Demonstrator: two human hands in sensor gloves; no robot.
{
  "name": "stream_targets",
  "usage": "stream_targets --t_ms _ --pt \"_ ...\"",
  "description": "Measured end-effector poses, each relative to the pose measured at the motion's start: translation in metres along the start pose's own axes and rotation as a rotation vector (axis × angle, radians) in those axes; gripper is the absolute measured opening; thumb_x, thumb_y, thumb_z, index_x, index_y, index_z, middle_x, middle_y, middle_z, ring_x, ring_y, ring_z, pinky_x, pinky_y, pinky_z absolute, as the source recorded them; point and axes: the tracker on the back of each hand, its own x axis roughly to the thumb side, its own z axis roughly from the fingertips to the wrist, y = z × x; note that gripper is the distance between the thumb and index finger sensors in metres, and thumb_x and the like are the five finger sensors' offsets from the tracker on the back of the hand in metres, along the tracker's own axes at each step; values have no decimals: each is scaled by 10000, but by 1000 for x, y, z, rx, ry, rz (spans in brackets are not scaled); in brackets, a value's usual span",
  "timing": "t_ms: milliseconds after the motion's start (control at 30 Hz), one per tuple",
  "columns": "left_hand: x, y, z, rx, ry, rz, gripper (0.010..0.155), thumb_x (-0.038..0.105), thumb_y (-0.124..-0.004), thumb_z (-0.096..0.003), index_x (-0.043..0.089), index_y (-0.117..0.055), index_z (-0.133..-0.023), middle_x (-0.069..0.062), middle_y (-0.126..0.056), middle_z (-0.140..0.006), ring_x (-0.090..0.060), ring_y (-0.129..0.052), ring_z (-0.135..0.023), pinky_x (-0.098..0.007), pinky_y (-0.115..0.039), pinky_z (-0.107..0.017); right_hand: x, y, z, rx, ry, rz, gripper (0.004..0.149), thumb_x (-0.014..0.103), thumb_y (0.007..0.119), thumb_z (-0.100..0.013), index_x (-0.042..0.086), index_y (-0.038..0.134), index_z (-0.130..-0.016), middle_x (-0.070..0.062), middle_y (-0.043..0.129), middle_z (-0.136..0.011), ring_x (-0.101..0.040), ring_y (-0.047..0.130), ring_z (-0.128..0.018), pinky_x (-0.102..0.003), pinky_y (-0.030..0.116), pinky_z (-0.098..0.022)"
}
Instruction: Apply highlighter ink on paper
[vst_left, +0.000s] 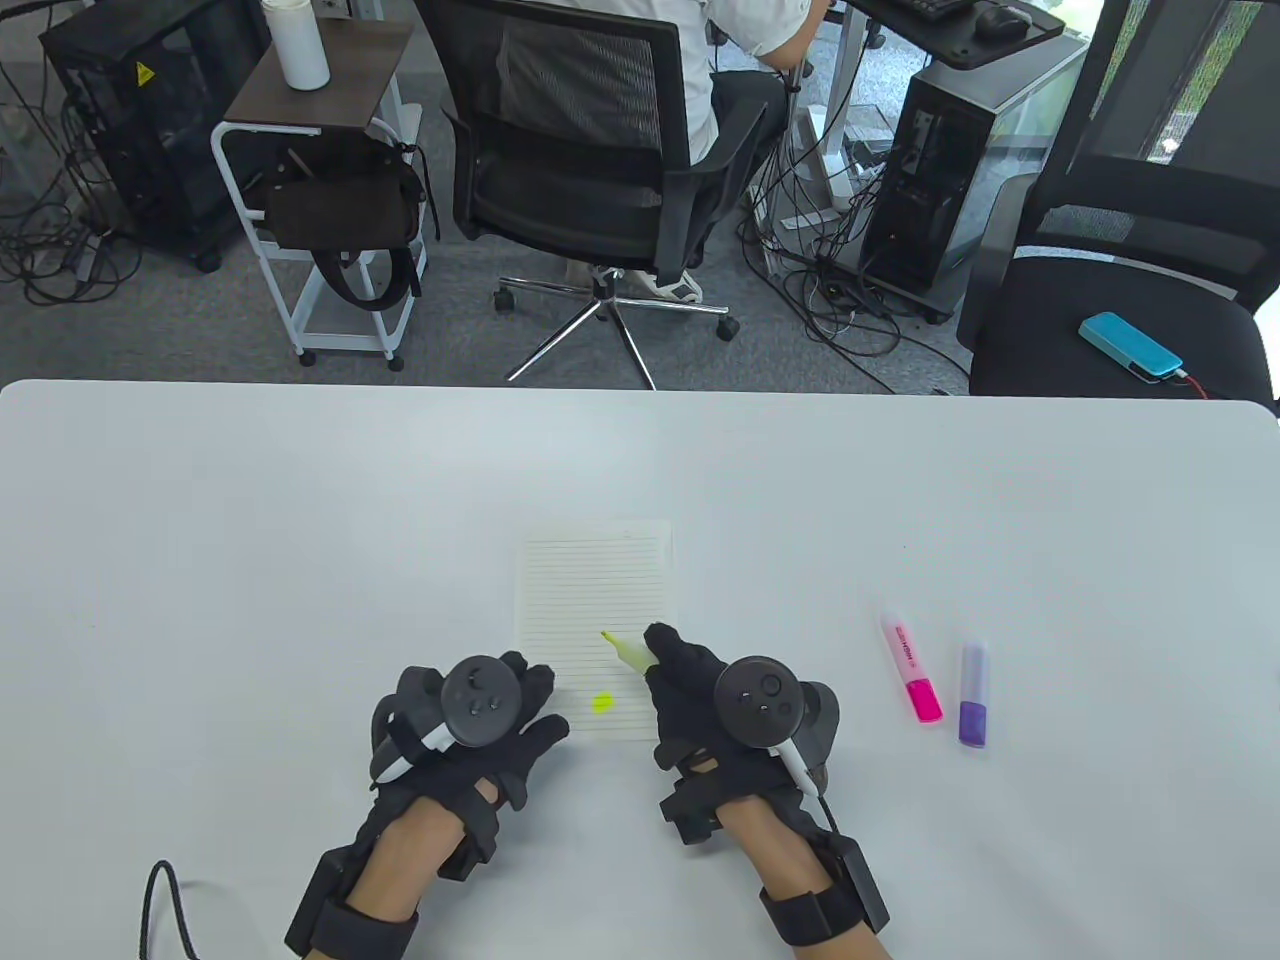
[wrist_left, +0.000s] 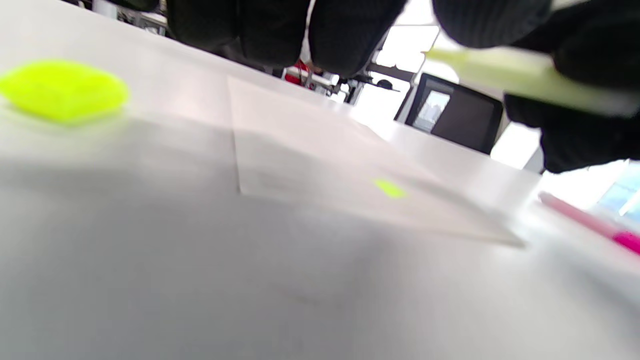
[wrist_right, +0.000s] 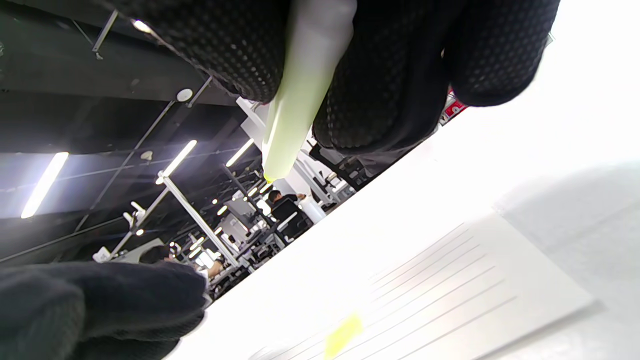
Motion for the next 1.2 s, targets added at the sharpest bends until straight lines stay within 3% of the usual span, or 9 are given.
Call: stream_targets --t_ms 200,267,367,633,767,867,1200 --pt "-63 37 12 171 240 123 659 571 -697 -445 195 -733 -986 -121 -726 -1035 -434 -691 -944 -649 -548 -681 1 0 0 5 -8 -4 461 280 817 -485 150 793 -926 -182 916 -776 -345 980 -470 -590 749 -510" --pt "-82 40 14 173 321 150 647 548 -718 -445 187 -729 -981 -123 -727 -1024 -433 -688 -937 -649 -543 -680 1 0 1 9 -9 -5 460 280 816 -486 147 793 -926 -181 916 -775 -345 980 -471 -591 749 -510" --pt "-99 35 13 82 424 157 649 514 -765 -438 170 -701 -985 -130 -701 -1023 -433 -667 -936 -656 -518 -684 1 0 1 15 -9 -5 459 281 816 -486 147 795 -924 -181 918 -774 -345 981 -469 -591 749 -509" --pt "-88 1 -8 -105 432 3 738 559 -814 -411 150 -610 -990 -134 -621 -1014 -418 -594 -930 -663 -447 -701 3 1 2 29 -10 1 457 281 816 -486 147 797 -923 -182 919 -772 -347 980 -468 -592 749 -507" --pt "-77 -4 -11 -136 434 -103 753 573 -830 -401 158 -602 -987 -118 -585 -1020 -408 -563 -939 -659 -424 -712 3 2 1 36 -8 4 457 280 817 -486 145 798 -922 -184 920 -770 -347 981 -467 -593 749 -506" --pt "-76 -6 -13 -141 435 -119 662 497 -852 -417 178 -632 -954 -103 -587 -1010 -397 -564 -932 -654 -423 -714 2 3 1 43 -6 6 455 281 816 -486 146 798 -921 -183 920 -770 -346 981 -466 -592 750 -507" --pt "-83 -6 -16 -183 363 -54 647 511 -854 -427 119 -640 -895 -108 -546 -990 -407 -503 -910 -666 -374 -713 4 6 2 66 -3 16 448 278 817 -486 140 808 -913 -187 925 -762 -349 982 -458 -593 751 -501"
